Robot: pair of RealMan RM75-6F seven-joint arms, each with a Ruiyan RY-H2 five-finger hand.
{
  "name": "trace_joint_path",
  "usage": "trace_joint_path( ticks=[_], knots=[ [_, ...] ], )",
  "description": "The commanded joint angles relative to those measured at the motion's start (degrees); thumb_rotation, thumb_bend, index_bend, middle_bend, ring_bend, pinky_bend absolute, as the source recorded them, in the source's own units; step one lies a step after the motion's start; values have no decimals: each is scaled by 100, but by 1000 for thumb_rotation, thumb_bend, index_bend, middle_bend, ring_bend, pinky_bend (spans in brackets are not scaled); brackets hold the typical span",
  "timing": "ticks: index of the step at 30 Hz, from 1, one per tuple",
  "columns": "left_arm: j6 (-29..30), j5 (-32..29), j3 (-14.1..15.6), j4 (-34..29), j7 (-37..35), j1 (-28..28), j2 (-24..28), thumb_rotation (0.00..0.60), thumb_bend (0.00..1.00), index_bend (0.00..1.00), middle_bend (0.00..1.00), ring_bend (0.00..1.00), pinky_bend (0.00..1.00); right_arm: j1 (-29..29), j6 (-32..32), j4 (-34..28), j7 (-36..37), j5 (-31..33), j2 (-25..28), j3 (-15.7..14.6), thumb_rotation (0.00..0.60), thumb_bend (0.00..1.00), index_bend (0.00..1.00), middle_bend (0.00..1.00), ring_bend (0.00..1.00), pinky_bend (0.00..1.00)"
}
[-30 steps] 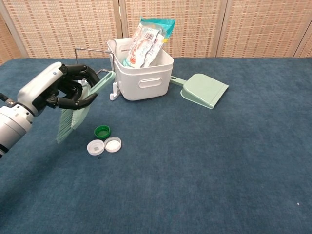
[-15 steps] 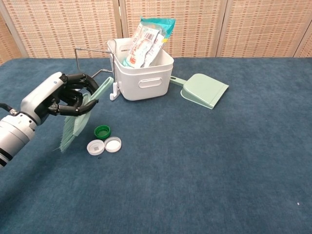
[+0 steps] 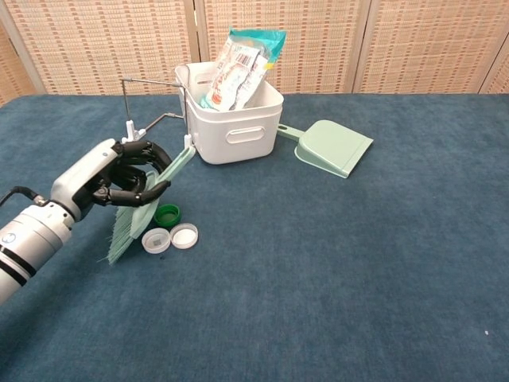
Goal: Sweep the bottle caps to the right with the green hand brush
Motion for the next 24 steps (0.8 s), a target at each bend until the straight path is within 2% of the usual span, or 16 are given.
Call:
trace_joint_path(
  ticks=[1, 24],
  knots=[
    [-38, 40, 48, 155, -85, -12, -138, 600, 765, 776, 932, 782, 987, 6, -16, 3, 7, 12, 0, 4, 600, 217, 0, 0, 0, 0],
    [-322, 239, 172, 774, -307, -488, -1018, 600, 765, 776, 933, 781, 986, -40, 100, -12, 217, 17, 104, 47, 600, 217, 0, 0, 0, 0]
  ],
)
